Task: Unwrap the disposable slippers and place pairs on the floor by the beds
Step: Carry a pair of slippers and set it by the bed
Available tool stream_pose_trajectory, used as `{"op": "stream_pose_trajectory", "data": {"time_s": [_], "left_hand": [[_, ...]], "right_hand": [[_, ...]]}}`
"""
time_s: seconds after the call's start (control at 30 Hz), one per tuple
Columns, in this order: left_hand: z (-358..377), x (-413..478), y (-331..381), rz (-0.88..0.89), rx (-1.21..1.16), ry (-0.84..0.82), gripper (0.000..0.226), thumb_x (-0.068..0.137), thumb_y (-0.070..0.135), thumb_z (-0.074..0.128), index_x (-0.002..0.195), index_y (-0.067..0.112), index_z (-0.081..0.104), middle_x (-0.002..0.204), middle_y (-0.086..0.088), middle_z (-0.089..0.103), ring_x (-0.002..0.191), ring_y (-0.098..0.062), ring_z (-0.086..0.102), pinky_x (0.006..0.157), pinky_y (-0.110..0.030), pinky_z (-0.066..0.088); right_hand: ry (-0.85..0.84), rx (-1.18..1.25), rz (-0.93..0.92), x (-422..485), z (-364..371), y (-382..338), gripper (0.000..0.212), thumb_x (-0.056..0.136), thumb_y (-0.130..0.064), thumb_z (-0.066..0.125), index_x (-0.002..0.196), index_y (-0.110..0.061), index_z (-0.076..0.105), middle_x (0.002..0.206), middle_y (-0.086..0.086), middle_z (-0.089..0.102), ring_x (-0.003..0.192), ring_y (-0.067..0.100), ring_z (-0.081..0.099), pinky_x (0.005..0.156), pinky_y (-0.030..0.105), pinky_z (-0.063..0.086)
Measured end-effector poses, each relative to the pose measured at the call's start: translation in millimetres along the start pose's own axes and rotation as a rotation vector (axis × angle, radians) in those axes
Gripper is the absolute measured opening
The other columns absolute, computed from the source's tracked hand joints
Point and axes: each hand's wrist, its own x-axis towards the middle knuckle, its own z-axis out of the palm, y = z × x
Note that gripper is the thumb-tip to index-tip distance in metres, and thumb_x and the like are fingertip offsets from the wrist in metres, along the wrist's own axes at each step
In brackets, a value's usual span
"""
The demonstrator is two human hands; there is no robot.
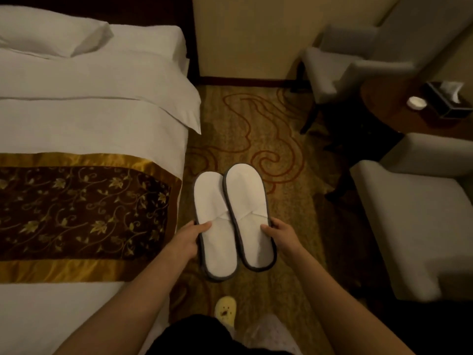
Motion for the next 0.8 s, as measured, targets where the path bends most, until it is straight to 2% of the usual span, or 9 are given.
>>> {"op": "stream_pose_trajectory", "data": {"time_s": [0.07,0.17,0.23,0.3,0.4,0.5,0.6,0.7,0.8], "left_hand": [[23,20,20,-0.014,-0.009,0.006,0.04,0.089,0.0,0.057,0.129,0.001,0.052,0.124,-0.022,0.059,0.081,-0.026,0.059,0.087,-0.044,0.045],[56,57,48,-0.023,-0.006,0.016,0.039,0.09,-0.001,0.056,0.128,-0.001,0.052,0.121,-0.021,0.061,0.079,-0.024,0.059,0.089,-0.042,0.045],[77,83,67,-0.008,-0.015,0.024,0.039,0.09,-0.002,0.054,0.129,-0.001,0.051,0.13,-0.023,0.056,0.083,-0.024,0.058,0.091,-0.041,0.044],[98,109,85,0.006,-0.035,0.059,0.04,0.091,-0.003,0.052,0.131,-0.002,0.049,0.137,-0.024,0.051,0.089,-0.027,0.057,0.09,-0.041,0.043],[124,148,115,0.019,-0.131,0.11,0.039,0.092,-0.007,0.047,0.13,-0.008,0.048,0.137,-0.027,0.048,0.078,-0.027,0.056,0.087,-0.044,0.044],[148,185,144,0.026,-0.223,0.193,0.039,0.09,-0.007,0.045,0.129,-0.01,0.048,0.128,-0.026,0.054,0.076,-0.027,0.055,0.095,-0.045,0.042],[158,208,173,0.013,-0.341,0.322,0.037,0.087,-0.007,0.047,0.124,-0.01,0.053,0.11,-0.02,0.057,0.079,-0.031,0.057,0.095,-0.045,0.045],[156,239,201,0.026,-0.447,0.429,0.037,0.085,-0.007,0.046,0.121,-0.007,0.055,0.109,-0.021,0.058,0.095,-0.036,0.056,0.096,-0.048,0.046],[152,271,227,0.047,-0.523,0.51,0.032,0.084,-0.006,0.045,0.112,-0.003,0.057,0.1,-0.02,0.059,0.091,-0.035,0.057,0.091,-0.046,0.047]], "right_hand": [[0.019,-0.01,0.015,30,-9,-20,0.03,0.088,-0.011,0.059,0.118,-0.007,0.06,0.108,0.011,0.065,0.091,0.024,0.062,0.081,0.04,0.054],[0.021,-0.024,0.041,82,-24,-48,0.028,0.088,-0.012,0.059,0.115,-0.007,0.061,0.099,0.007,0.066,0.081,0.019,0.063,0.066,0.031,0.053],[0.009,-0.053,0.048,119,-31,-70,0.026,0.089,-0.013,0.058,0.114,-0.007,0.062,0.094,0.004,0.066,0.079,0.018,0.063,0.062,0.029,0.052],[-0.014,-0.083,0.049,158,-36,-89,0.027,0.089,-0.012,0.058,0.115,-0.007,0.061,0.099,0.007,0.066,0.085,0.023,0.063,0.069,0.033,0.053],[-0.081,-0.162,0.028,220,-40,-122,0.03,0.089,-0.011,0.057,0.119,-0.007,0.06,0.112,0.013,0.064,0.096,0.026,0.06,0.085,0.041,0.053],[-0.149,-0.291,-0.017,281,-39,-163,0.035,0.089,-0.012,0.057,0.124,-0.007,0.057,0.117,0.012,0.062,0.1,0.025,0.059,0.09,0.042,0.051],[-0.215,-0.38,-0.014,326,-27,-201,0.035,0.089,-0.012,0.057,0.123,-0.006,0.056,0.12,0.015,0.06,0.103,0.027,0.057,0.093,0.044,0.05],[-0.338,-0.416,0.025,372,-5,-237,0.032,0.091,-0.011,0.055,0.123,-0.007,0.056,0.119,0.015,0.061,0.098,0.026,0.058,0.087,0.041,0.051],[-0.438,-0.501,0.003,420,24,-266,0.033,0.092,-0.011,0.053,0.125,-0.008,0.055,0.115,0.012,0.061,0.093,0.021,0.057,0.076,0.033,0.051]]}}
